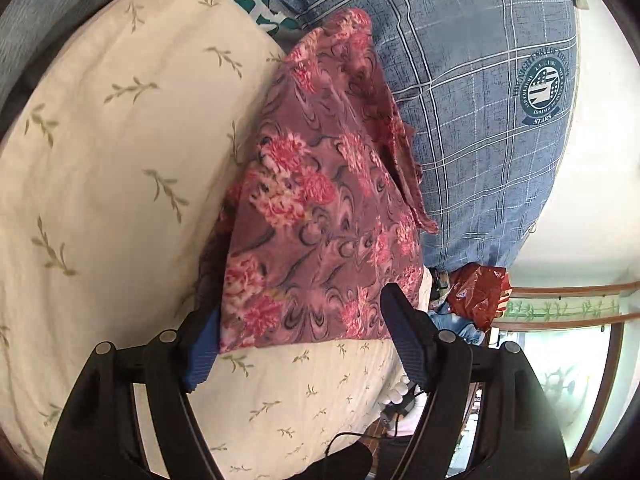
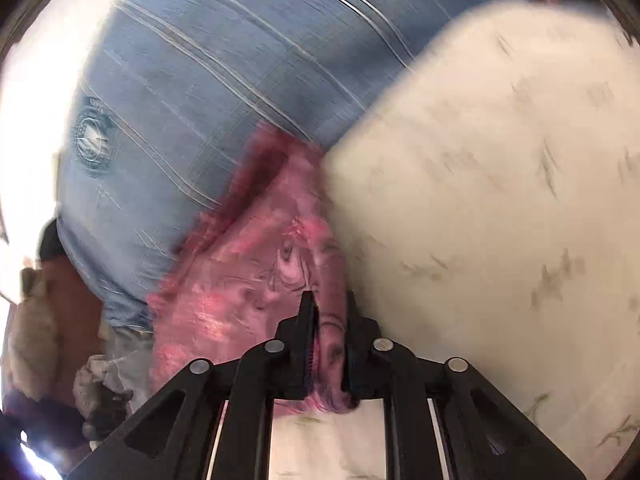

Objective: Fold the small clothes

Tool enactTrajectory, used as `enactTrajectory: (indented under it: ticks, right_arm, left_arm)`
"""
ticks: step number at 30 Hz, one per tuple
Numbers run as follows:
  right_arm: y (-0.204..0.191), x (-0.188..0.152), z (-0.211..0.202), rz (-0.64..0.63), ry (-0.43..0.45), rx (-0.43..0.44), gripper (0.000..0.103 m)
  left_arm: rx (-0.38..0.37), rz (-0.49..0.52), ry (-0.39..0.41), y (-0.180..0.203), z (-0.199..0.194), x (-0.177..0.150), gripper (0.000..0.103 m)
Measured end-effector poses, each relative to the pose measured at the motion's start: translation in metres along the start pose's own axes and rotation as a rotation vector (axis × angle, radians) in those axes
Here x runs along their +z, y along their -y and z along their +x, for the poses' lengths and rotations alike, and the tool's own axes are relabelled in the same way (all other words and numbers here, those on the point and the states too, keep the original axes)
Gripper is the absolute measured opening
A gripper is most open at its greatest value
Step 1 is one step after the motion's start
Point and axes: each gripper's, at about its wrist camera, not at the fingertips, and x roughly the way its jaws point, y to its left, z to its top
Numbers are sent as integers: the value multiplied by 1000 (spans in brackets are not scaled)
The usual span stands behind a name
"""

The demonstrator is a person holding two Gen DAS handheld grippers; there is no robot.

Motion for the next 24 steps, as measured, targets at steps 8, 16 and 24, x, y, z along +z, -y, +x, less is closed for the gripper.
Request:
enactTrajectory:
  ticks: [8, 16, 24]
  right_arm:
    - [21, -10, -14, 164, 19, 66, 22]
    - [24, -15, -24, 178, 37, 130, 33]
    - [1, -9, -10, 79, 78, 51, 19]
  left_arm:
    - [-73, -23, 53, 11, -8, -22, 81]
    - [-71, 81, 117, 24, -39, -73, 81]
    - [-21, -114, 109, -7, 18, -17, 33]
